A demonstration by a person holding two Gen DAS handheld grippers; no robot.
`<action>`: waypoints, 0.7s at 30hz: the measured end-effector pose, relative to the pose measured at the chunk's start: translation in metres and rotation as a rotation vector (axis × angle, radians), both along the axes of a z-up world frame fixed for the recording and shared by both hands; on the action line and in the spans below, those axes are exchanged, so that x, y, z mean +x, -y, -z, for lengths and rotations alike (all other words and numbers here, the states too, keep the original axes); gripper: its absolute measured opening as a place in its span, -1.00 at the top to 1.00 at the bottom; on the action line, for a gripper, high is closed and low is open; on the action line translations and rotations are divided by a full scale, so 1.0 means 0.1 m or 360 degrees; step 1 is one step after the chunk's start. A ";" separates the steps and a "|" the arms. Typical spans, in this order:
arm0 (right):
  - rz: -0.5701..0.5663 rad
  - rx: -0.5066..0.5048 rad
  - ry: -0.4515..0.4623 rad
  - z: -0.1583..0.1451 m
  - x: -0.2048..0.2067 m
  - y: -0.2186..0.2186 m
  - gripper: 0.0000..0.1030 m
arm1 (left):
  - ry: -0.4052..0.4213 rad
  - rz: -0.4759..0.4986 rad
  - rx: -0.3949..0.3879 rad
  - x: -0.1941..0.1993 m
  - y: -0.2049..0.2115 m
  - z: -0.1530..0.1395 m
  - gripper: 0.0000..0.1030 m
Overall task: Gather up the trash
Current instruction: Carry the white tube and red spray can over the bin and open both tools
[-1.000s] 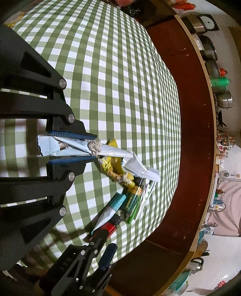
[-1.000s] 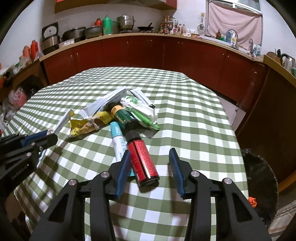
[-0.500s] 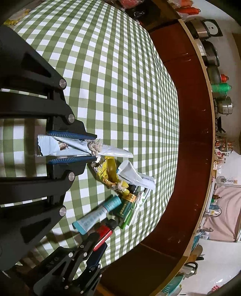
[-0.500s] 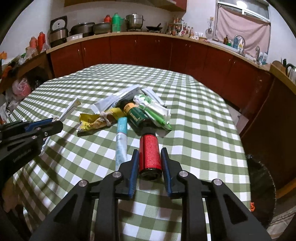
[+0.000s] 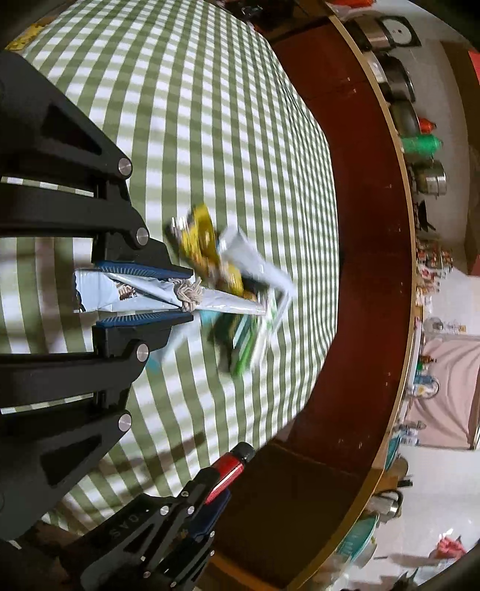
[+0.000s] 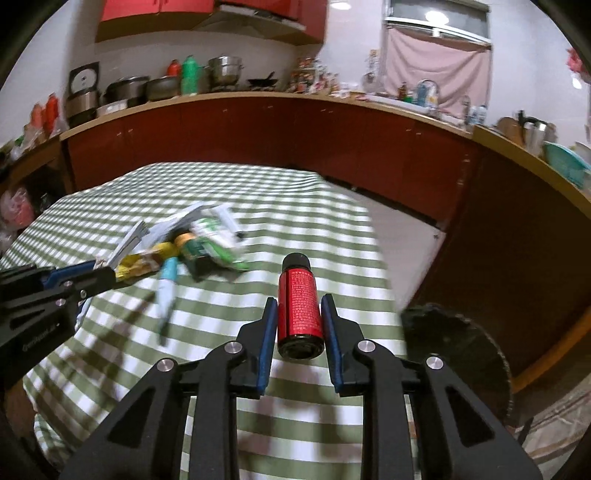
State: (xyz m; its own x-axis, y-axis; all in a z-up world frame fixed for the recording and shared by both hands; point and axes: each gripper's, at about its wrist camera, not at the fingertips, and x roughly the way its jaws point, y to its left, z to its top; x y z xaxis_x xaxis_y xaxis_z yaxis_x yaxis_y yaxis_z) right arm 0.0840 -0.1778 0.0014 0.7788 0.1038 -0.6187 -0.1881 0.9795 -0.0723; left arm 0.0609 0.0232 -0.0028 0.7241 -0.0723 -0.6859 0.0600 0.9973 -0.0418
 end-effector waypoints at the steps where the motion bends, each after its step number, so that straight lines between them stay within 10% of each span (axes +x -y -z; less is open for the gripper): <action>1: 0.0031 0.0005 0.0006 -0.01 0.00 0.08 0.51 | 0.0003 0.0025 -0.0009 0.01 0.09 -0.01 0.66; 21: 0.0464 0.0038 0.0030 0.10 -0.05 1.40 0.51 | 0.0003 0.0410 0.0033 0.35 1.76 0.15 0.66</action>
